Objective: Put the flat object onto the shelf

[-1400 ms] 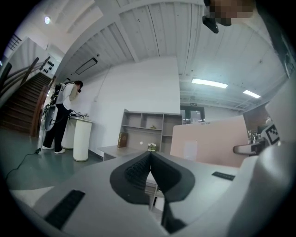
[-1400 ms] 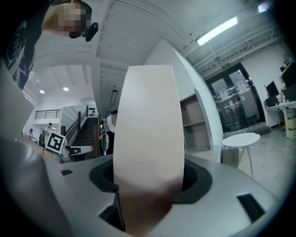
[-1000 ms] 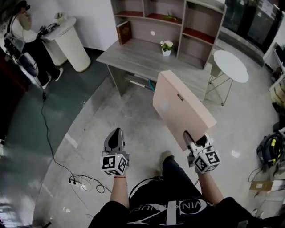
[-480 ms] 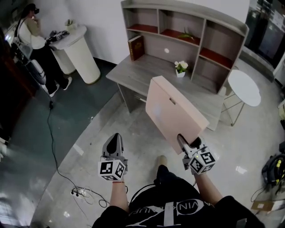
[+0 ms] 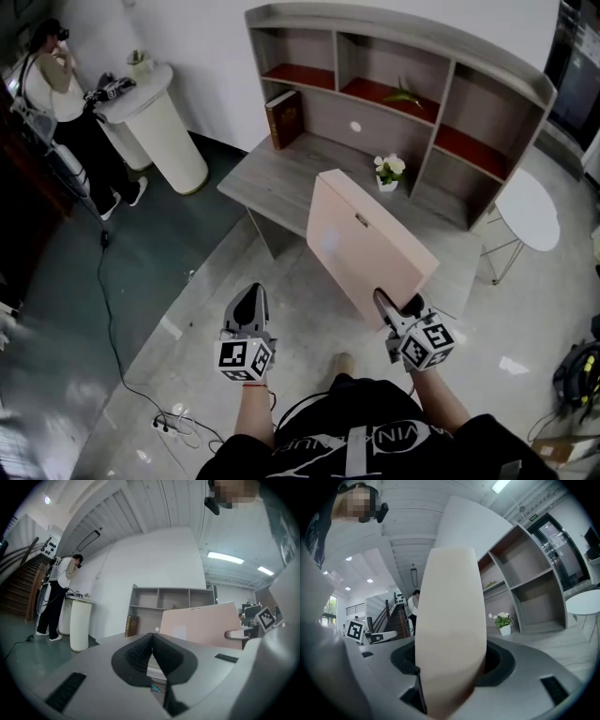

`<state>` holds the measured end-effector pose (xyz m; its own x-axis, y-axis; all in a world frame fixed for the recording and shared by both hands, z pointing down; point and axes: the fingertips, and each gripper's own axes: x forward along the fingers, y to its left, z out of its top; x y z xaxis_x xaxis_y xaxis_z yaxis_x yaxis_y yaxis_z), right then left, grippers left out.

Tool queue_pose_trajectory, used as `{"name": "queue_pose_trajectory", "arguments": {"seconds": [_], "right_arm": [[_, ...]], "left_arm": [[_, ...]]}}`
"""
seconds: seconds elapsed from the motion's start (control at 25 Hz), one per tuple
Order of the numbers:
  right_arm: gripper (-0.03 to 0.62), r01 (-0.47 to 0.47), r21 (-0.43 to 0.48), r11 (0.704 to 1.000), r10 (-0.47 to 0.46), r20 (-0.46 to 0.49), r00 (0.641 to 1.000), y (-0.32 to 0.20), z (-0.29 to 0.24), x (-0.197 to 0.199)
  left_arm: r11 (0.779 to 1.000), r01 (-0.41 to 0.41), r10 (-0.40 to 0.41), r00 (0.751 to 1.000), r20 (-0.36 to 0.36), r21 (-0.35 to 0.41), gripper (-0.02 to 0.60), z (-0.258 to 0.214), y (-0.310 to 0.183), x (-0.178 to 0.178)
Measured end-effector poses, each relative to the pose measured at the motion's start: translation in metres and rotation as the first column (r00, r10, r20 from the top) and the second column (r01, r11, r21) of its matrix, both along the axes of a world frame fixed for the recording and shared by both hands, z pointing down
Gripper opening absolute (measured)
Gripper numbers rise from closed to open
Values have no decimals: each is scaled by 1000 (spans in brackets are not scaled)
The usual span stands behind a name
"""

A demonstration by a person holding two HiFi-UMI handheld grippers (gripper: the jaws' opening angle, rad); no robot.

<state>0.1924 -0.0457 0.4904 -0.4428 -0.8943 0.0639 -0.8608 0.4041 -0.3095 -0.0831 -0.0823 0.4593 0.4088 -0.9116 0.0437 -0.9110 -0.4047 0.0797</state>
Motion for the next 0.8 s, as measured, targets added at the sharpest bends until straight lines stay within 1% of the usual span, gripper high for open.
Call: {"name": "queue_pose_trajectory", "arguments": {"seconds": [0.2,0.4,0.52,0.64,0.8], "right_arm": [[287,-3,-22,1000,4,30,1000,-36,7,6],[287,-2,-37,999,3,37,999,-61,9,13],[287,-8,-41,999,11,65,998,-74,9,16],[287,-19,-58,998,26,109,994,-86,13,18],[287,-28,-82,996,41,150,988,-94,20,19]], "left_arm": [[1000,3,-3,1000,3,-14,5,5,-39,5],[999,-28,28,1000,-5,-15,5,8,-68,25],[998,-57,57,998,14,-18,5,11,-78,38],[998,-53,54,998,29,-25,5,14,-85,37],[999,-30,31,999,23,-28,3,14,-98,29]]}}
